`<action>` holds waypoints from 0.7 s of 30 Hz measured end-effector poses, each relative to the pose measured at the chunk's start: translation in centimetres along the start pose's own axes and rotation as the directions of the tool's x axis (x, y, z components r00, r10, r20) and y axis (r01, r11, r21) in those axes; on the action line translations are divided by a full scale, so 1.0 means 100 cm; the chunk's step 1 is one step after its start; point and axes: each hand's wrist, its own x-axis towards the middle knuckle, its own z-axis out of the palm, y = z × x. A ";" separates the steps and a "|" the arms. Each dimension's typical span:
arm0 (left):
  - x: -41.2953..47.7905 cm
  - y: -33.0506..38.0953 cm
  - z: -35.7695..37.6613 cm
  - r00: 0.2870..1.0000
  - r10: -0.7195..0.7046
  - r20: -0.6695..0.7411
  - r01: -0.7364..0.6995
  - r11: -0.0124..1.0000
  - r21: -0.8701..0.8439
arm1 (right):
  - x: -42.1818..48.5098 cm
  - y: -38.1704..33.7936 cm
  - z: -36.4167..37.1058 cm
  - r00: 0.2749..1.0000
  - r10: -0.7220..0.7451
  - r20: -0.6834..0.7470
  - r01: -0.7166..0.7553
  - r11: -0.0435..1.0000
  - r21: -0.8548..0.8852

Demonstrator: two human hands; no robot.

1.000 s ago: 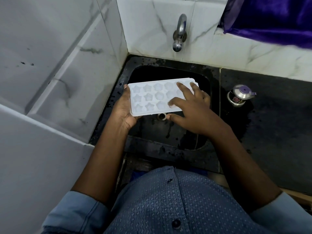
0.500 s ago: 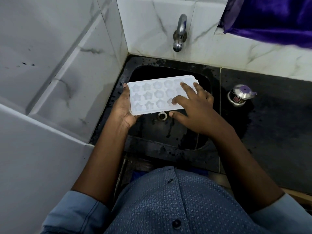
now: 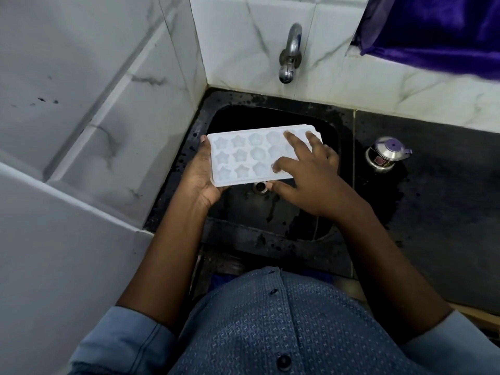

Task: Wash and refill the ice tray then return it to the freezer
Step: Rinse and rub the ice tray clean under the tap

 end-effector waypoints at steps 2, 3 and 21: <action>0.000 0.000 0.001 1.000 0.000 0.008 0.000 1.000 -0.015 | 0.001 0.000 -0.001 1.000 0.013 -0.023 -0.014 1.000 -0.010; 0.000 0.001 0.000 1.000 0.000 0.010 0.000 1.000 -0.024 | 0.001 0.000 -0.001 0.999 0.022 -0.031 -0.022 1.000 -0.014; 0.006 0.003 -0.006 1.000 0.003 -0.016 -0.003 1.000 -0.011 | 0.003 0.000 -0.004 1.000 -0.005 0.023 0.004 1.000 0.013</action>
